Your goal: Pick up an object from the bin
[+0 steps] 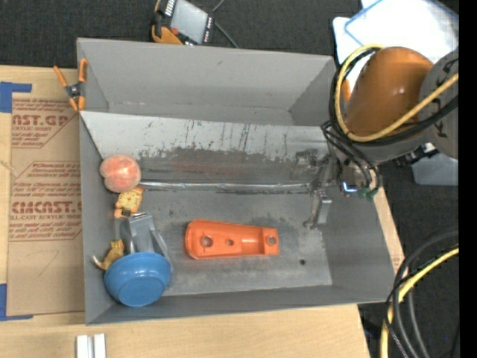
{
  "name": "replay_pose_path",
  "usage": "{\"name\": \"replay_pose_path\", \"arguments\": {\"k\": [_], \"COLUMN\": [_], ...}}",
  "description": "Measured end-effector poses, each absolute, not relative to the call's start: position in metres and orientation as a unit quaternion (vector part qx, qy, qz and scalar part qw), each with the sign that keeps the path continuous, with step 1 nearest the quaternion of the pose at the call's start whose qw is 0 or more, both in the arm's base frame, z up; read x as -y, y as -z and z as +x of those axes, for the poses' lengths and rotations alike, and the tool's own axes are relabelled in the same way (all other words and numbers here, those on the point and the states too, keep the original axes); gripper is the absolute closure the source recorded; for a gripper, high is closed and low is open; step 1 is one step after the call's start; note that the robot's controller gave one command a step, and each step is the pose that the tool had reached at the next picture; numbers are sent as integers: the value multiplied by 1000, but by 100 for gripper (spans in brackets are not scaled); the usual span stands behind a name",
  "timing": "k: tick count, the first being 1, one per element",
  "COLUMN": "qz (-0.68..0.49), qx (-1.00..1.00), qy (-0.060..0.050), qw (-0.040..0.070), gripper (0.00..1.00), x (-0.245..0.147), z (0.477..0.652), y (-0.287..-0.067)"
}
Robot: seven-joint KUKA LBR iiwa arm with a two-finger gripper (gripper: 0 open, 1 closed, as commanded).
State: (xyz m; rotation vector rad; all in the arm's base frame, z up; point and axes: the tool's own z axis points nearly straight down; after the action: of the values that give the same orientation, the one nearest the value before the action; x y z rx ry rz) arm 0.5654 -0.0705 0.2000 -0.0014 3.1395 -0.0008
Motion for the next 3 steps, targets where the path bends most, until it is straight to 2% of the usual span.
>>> {"name": "replay_pose_path", "arguments": {"k": [1, 2, 3], "qz": [0, -28, -16], "qx": [-1000, -1000, -1000], "qy": [0, 1, 1], "qw": [1, 3, 6], "gripper": [0, 0, 0], "x": [71, 30, 42], "z": [565, 563, 560], "y": [-200, -114, -115]}}
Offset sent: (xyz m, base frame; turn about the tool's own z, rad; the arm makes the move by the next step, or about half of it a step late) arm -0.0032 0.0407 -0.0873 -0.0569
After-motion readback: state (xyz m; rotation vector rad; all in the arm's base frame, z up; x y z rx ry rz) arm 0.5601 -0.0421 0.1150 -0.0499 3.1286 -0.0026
